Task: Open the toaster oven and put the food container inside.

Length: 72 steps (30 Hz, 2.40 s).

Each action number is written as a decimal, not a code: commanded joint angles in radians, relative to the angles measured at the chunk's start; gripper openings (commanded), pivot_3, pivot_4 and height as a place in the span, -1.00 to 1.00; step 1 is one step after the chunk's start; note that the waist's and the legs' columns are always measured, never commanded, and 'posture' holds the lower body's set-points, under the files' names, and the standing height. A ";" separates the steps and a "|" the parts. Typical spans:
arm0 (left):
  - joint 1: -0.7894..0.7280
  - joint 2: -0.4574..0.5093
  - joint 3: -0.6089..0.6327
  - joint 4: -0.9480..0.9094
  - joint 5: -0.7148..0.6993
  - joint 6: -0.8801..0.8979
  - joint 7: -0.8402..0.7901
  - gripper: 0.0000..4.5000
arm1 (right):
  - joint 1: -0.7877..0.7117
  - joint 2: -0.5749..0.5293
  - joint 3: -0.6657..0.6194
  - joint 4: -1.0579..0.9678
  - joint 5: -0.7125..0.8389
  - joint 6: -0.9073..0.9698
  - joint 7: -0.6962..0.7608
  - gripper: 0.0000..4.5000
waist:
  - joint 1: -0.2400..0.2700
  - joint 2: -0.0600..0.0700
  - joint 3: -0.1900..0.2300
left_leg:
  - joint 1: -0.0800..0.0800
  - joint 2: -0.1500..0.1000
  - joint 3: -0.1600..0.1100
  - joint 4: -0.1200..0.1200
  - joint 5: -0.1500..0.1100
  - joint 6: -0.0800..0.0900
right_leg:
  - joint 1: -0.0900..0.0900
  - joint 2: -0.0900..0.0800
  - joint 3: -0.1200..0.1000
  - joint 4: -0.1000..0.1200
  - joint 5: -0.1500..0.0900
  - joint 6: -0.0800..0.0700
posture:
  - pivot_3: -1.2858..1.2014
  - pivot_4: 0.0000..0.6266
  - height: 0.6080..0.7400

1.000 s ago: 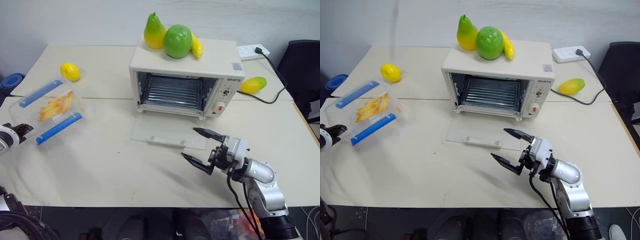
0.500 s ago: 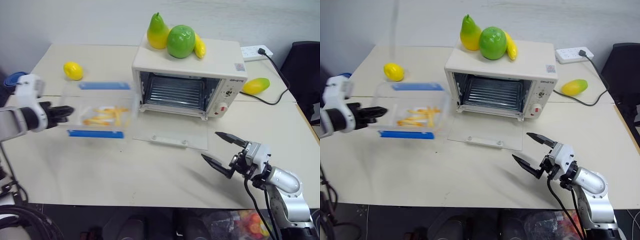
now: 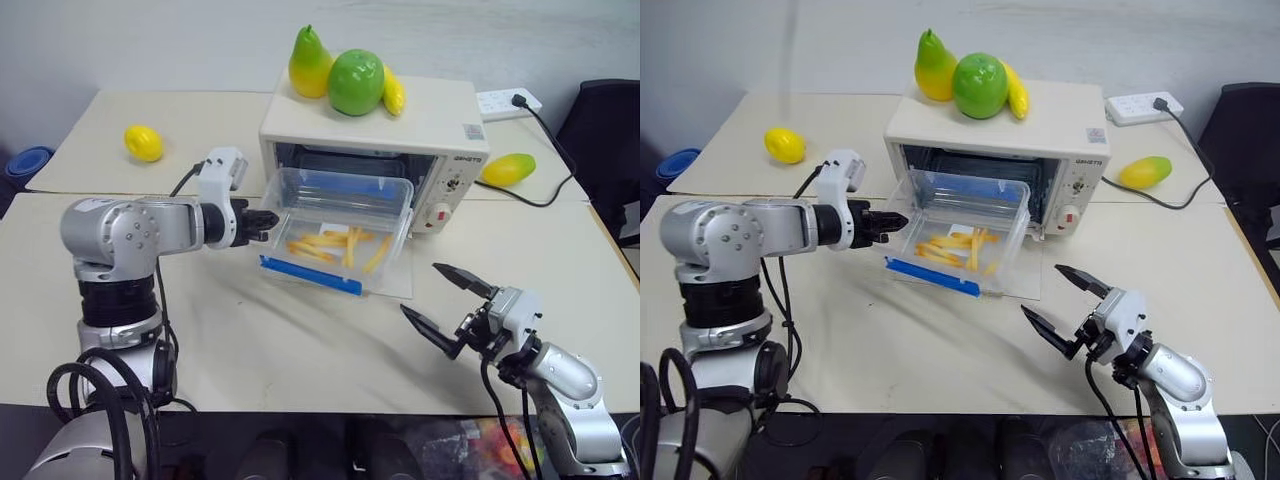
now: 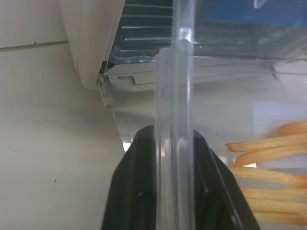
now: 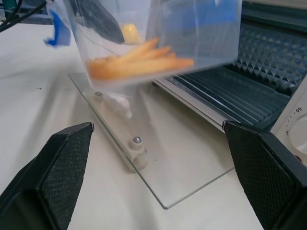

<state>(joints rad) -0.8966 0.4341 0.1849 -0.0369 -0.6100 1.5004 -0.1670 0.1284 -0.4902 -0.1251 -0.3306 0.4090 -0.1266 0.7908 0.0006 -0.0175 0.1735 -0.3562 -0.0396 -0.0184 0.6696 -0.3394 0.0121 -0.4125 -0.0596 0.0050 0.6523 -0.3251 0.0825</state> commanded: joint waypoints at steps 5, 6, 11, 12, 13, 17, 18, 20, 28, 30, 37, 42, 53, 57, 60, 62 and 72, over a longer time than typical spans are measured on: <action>-0.031 -0.022 0.019 0.044 0.045 -0.125 -0.034 0.39 | 0.015 -0.002 -0.013 -0.103 0.041 0.056 -0.037 1.00 | -0.001 0.000 0.000 | 0.000 0.000 0.000 -0.001 0.000 0.000 | -0.001 0.000 0.000 0.000 0.000 0.000 | 0.03 -0.52 1.00; -0.032 -0.021 0.031 0.047 0.040 -0.164 -0.053 0.49 | 0.016 -0.010 -0.015 -0.115 0.047 0.074 -0.037 1.00 | -0.001 0.000 0.000 | 0.000 0.000 0.000 -0.001 0.000 0.000 | -0.001 0.000 0.000 0.000 0.000 0.000 | 0.03 -0.52 1.00; -0.041 0.062 0.130 0.089 -0.025 -0.305 -0.221 0.49 | 0.033 -0.087 -0.033 -0.237 0.167 0.240 -0.021 1.00 | -0.003 0.001 0.000 | 0.000 0.000 0.000 -0.001 0.000 0.000 | -0.001 0.000 0.000 -0.001 0.000 0.000 | 0.03 -0.52 1.00; -0.020 0.123 0.107 0.084 -0.022 -0.376 -0.333 0.51 | 0.049 -0.126 -0.030 -0.268 0.200 0.300 -0.009 0.92 | -0.005 0.001 0.001 | 0.000 0.000 0.000 -0.001 0.000 0.000 | -0.001 0.000 0.000 -0.001 0.000 0.000 | 0.03 -0.52 1.00; 0.005 0.182 0.078 0.082 -0.013 -0.436 -0.432 0.51 | 0.066 -0.163 -0.024 -0.292 0.217 0.346 0.005 0.82 | -0.005 0.002 0.001 | 0.000 0.001 0.000 -0.001 0.000 -0.001 | -0.001 0.000 0.000 -0.001 0.000 0.000 | 0.03 -0.52 1.00; 0.197 0.414 -0.102 0.089 0.139 -0.829 -0.834 0.24 | 0.098 -0.261 0.031 -0.347 0.225 0.457 0.042 0.31 | -0.007 0.005 0.001 | 0.001 0.001 0.000 -0.004 0.000 -0.001 | 0.000 0.000 0.000 -0.004 -0.001 -0.001 | 0.03 -0.52 1.00; 0.269 0.440 -0.137 0.108 0.181 -0.969 -0.926 0.11 | 0.084 -0.266 0.080 -0.342 0.168 0.448 0.042 0.16 | -0.006 0.005 0.001 | 0.003 0.001 0.000 -0.005 0.000 -0.001 | 0.002 0.000 -0.001 -0.005 -0.001 -0.001 | 0.03 -0.52 1.00; 0.338 0.444 -0.162 0.144 0.213 -1.115 -1.008 -0.15 | 0.061 -0.261 0.140 -0.329 0.094 0.432 0.035 -0.15 | 0.000 0.007 0.000 | 0.004 0.001 0.000 -0.006 0.000 -0.001 | 0.004 0.000 -0.001 -0.007 -0.001 -0.002 | 0.03 -0.52 1.00; 0.395 0.178 -0.265 0.107 0.274 -1.235 -0.895 -0.99 | -0.234 -0.081 0.259 -0.143 -0.076 0.429 -0.097 -1.00 | 0.026 0.003 0.002 | -0.003 -0.001 -0.002 -0.001 -0.001 0.006 | 0.002 -0.003 -0.003 -0.009 0.001 -0.001 | 0.03 -0.52 1.00; 0.370 0.106 -0.259 0.141 0.305 -1.246 -0.804 -0.99 | -0.301 -0.091 0.268 -0.069 -0.151 0.398 -0.108 -1.00 | 0.023 0.003 0.002 | -0.005 -0.001 -0.002 0.000 -0.001 0.006 | 0.000 -0.002 -0.003 -0.008 0.002 -0.001 | 0.03 -0.52 1.00; 0.276 -0.065 -0.225 0.292 0.370 -1.298 -0.574 -0.99 | -0.509 -0.022 0.229 0.170 -0.236 0.343 -0.179 -1.00 | 0.010 0.003 0.002 | -0.017 -0.001 0.000 0.012 -0.001 0.006 | -0.012 -0.001 -0.002 0.002 0.002 0.000 | 0.03 -0.52 1.00; 0.183 -0.152 -0.195 0.432 0.391 -1.362 -0.465 -0.99 | -0.608 0.053 0.232 0.322 -0.298 0.278 -0.253 -1.00 | 0.007 0.003 0.002 | -0.018 -0.001 0.000 0.014 -0.001 0.005 | -0.013 -0.001 -0.002 0.005 0.002 0.000 | 0.03 -0.52 1.00; 0.229 -0.044 -0.170 0.391 0.363 -1.458 -0.638 -0.73 | -0.522 0.027 0.160 0.188 -0.188 0.348 -0.152 -1.00 | -0.005 0.003 0.002 | -0.020 -0.001 0.001 0.012 -0.001 0.005 | -0.016 -0.001 -0.002 0.006 0.002 0.000 | 0.03 -0.52 1.00; 0.304 0.072 -0.102 0.287 0.237 -1.431 -0.817 -0.18 | -0.391 -0.071 0.064 0.095 -0.084 0.302 -0.025 -1.00 | -0.003 0.003 0.002 | -0.020 -0.001 0.000 0.012 -0.001 0.005 | -0.015 -0.001 -0.002 0.006 0.002 0.000 | 0.03 -0.52 1.00; 0.346 0.183 -0.031 0.265 0.177 -1.407 -0.919 0.22 | -0.316 -0.175 0.006 0.156 -0.102 0.252 0.054 -1.00 | -0.002 0.003 0.002 | -0.020 -0.001 0.000 0.013 -0.001 0.005 | -0.014 -0.001 -0.002 0.003 0.002 0.000 | 0.03 -0.52 1.00; 0.382 0.277 -0.007 0.258 0.150 -1.375 -1.011 0.50 | -0.294 -0.220 -0.012 0.243 -0.115 0.198 0.102 -1.00 | -0.006 0.003 0.002 | -0.018 0.000 0.000 0.013 -0.001 0.005 | -0.013 -0.001 -0.002 0.003 0.002 0.000 | 0.03 -0.52 1.00; 0.423 0.339 0.002 0.195 0.053 -1.309 -1.201 0.99 | -0.463 -0.121 0.102 0.602 -0.125 0.095 0.243 -1.00 | -0.007 0.004 0.002 | -0.015 0.000 0.001 0.012 -0.002 0.006 | -0.011 -0.001 -0.001 0.003 0.002 0.000 | 0.03 -0.52 1.00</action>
<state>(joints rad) -0.4846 0.7793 0.1613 0.2017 -0.5167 0.1751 -1.3710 -0.3183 -0.6315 -0.0242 0.2636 0.2565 -0.0192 1.0238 -0.0067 -0.0133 0.1755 -0.3716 -0.0393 -0.0177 0.6814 -0.3409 0.0180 -0.4237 -0.0609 0.0040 0.6558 -0.3233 0.0822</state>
